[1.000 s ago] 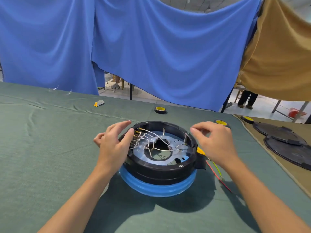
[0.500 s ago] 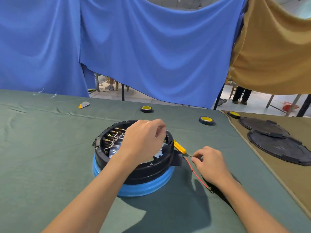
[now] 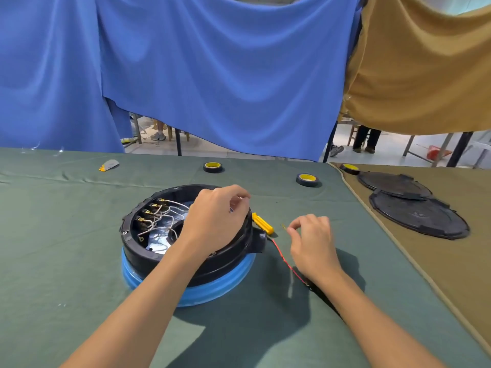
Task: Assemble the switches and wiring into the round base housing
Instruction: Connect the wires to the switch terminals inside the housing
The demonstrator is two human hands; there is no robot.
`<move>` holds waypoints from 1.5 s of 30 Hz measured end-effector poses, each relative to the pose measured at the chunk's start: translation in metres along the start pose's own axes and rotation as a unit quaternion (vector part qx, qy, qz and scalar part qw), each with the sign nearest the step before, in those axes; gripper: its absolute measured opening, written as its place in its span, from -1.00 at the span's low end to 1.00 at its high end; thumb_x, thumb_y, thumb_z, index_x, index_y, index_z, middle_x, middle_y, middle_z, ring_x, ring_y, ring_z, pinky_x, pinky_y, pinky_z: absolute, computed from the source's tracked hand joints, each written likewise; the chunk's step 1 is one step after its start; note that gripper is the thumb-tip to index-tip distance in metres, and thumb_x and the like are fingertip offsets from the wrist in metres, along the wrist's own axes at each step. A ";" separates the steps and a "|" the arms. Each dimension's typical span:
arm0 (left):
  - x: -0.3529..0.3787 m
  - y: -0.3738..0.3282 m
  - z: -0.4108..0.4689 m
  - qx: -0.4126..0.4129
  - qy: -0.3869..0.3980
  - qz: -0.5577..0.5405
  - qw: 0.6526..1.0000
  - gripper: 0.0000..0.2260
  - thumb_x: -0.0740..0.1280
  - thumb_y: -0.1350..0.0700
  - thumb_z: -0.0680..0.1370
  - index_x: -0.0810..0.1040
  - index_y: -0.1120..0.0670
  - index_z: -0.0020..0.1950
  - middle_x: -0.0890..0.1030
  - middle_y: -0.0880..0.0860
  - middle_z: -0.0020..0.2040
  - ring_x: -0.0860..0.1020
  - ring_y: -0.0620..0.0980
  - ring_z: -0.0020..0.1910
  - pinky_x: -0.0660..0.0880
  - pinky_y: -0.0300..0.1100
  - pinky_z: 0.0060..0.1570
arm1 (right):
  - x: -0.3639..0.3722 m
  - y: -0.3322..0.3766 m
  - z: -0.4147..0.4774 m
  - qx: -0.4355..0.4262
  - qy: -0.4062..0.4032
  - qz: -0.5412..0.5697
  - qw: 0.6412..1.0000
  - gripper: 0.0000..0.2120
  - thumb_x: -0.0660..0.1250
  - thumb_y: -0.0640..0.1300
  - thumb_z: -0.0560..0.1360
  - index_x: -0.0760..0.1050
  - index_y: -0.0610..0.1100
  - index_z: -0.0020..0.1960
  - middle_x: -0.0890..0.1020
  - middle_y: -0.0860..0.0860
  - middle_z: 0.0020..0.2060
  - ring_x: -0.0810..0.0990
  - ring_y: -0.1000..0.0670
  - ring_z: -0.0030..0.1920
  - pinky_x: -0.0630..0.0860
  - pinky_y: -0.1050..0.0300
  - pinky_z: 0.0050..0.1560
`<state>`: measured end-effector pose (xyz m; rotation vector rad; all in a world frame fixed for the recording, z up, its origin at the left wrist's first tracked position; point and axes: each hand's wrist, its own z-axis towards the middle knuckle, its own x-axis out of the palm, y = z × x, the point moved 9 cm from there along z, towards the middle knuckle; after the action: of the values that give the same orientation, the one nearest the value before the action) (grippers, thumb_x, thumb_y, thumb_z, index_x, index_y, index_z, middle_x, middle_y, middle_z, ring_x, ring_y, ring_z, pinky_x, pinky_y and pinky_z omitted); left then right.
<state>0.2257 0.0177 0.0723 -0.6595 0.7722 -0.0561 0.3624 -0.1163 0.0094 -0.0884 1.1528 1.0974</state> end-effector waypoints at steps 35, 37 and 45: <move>-0.047 0.022 0.018 0.046 0.023 -0.023 0.998 -0.90 0.34 0.19 0.58 0.62 0.03 -0.07 0.62 -0.13 -0.21 0.58 -0.16 -0.18 0.57 -0.13 -0.01 | 0.015 0.016 -0.026 0.195 0.023 0.494 0.847 -0.65 0.16 0.00 0.64 0.56 -0.20 -0.11 0.67 -0.04 -0.36 0.52 0.10 -0.36 0.45 0.17 -0.34; -0.023 0.025 0.011 0.073 0.117 0.080 0.987 -0.90 0.30 0.12 0.61 0.61 0.05 0.01 0.62 -0.10 -0.12 0.57 -0.10 -0.10 0.55 -0.03 0.02 | 0.018 0.022 -0.027 0.174 0.029 0.467 0.866 -0.66 0.16 0.00 0.64 0.57 -0.18 -0.12 0.67 -0.03 -0.36 0.52 0.11 -0.36 0.45 0.16 -0.33; -0.005 0.030 -0.001 0.078 0.174 0.091 0.977 -0.86 0.30 0.10 0.61 0.64 0.05 0.07 0.57 -0.13 -0.14 0.57 -0.11 -0.10 0.56 -0.06 -0.01 | 0.010 0.040 -0.031 0.077 0.002 0.360 0.930 -0.87 0.31 -0.04 0.56 0.57 0.00 -0.14 0.66 0.15 -0.27 0.58 0.19 -0.27 0.53 0.07 -0.20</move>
<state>0.2159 0.0423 0.0571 -0.4310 1.1520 -0.0648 0.3118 -0.1069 0.0051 0.4938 1.3068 1.6371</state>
